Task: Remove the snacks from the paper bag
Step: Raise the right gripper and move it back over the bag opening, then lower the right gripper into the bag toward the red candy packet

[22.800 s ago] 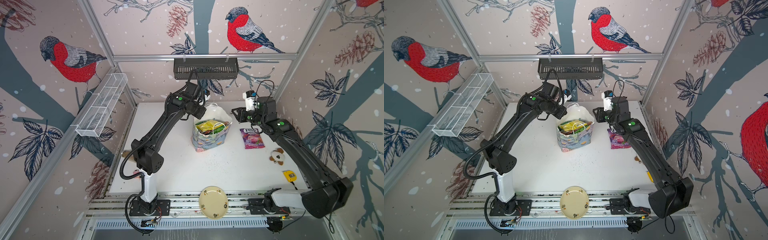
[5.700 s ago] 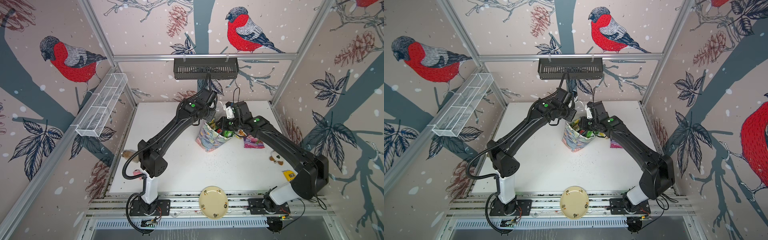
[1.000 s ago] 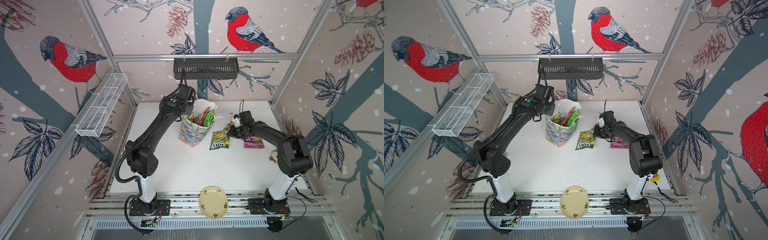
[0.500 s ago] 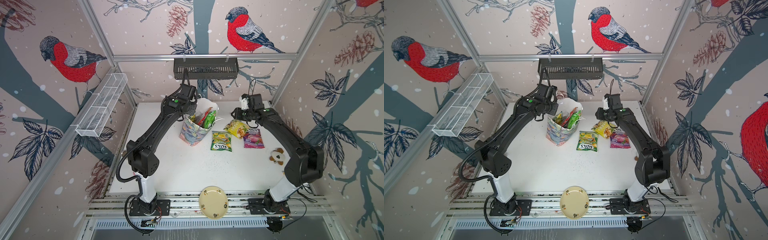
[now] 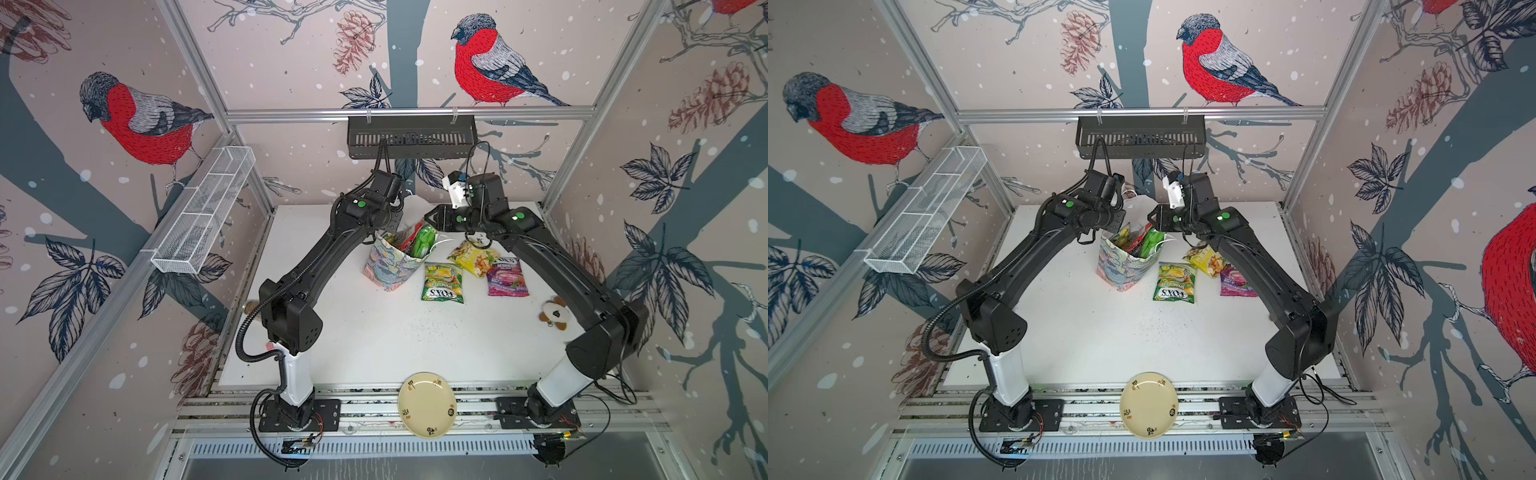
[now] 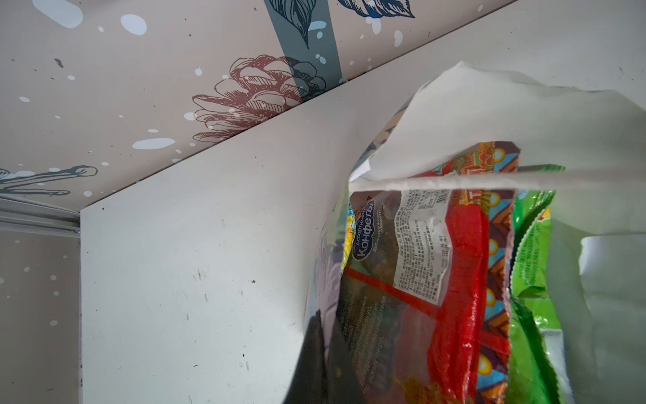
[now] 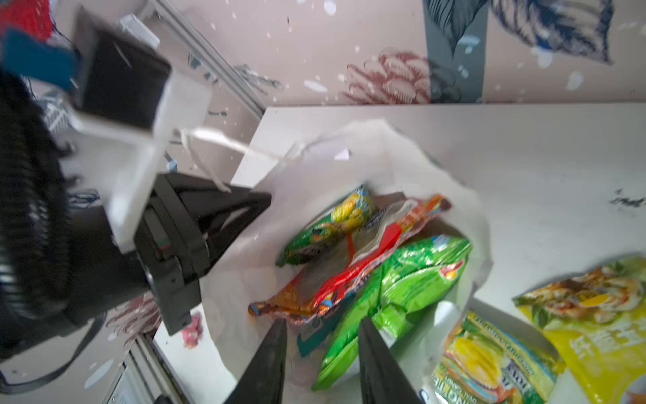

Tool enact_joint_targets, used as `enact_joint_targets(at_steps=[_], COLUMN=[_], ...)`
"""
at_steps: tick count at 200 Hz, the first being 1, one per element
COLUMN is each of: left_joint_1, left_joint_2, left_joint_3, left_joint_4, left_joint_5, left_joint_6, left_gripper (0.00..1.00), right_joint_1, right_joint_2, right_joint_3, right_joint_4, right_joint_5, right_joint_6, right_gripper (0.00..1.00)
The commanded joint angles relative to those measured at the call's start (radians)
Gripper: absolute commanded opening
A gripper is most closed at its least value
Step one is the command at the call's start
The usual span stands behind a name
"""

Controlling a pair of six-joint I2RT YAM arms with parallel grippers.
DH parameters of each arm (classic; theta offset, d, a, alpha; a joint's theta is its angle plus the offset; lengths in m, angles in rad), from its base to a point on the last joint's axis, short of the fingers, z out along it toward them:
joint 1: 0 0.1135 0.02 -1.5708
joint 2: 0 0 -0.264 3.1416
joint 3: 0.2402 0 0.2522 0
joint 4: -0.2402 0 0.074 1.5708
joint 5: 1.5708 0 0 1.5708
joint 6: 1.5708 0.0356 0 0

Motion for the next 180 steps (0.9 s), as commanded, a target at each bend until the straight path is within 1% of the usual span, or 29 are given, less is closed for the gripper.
enact_joint_targets(at_steps=[1, 19, 59, 82, 107, 127, 144, 180], left_joint_1=[-0.008, -0.015, -0.039, -0.061, -0.074, -0.082, -0.089, -0.101], left_joint_2=[0.004, 0.012, 0.007, 0.002, 0.003, 0.005, 0.006, 0.006], left_joint_3=[0.013, 0.02, 0.017, 0.011, 0.007, 0.007, 0.009, 0.006], left_joint_4=[0.081, 0.077, 0.074, 0.079, 0.082, 0.085, 0.085, 0.074], left_joint_5=[0.001, -0.003, -0.045, -0.079, -0.081, -0.075, -0.075, -0.069], left_joint_6=[-0.001, -0.001, -0.003, -0.001, -0.005, -0.009, -0.01, -0.017], left_gripper=[0.0, 0.0, 0.0, 0.0, 0.0, 0.0, 0.0, 0.0], right_joint_1=[0.016, 0.023, 0.025, 0.021, 0.015, 0.014, 0.005, -0.029], right_joint_2=[0.009, 0.027, 0.056, 0.063, 0.081, 0.068, 0.058, 0.011], right_joint_3=[-0.02, -0.006, 0.012, 0.002, 0.006, -0.036, -0.072, -0.177], right_joint_4=[-0.027, -0.042, -0.182, -0.209, -0.26, -0.241, -0.216, -0.068], right_joint_5=[-0.022, 0.001, 0.112, 0.125, 0.139, 0.14, 0.137, 0.105], right_joint_6=[0.02, 0.024, 0.011, 0.009, 0.024, 0.039, 0.061, 0.14], right_gripper=[0.36, 0.35, 0.33, 0.34, 0.33, 0.34, 0.36, 0.37])
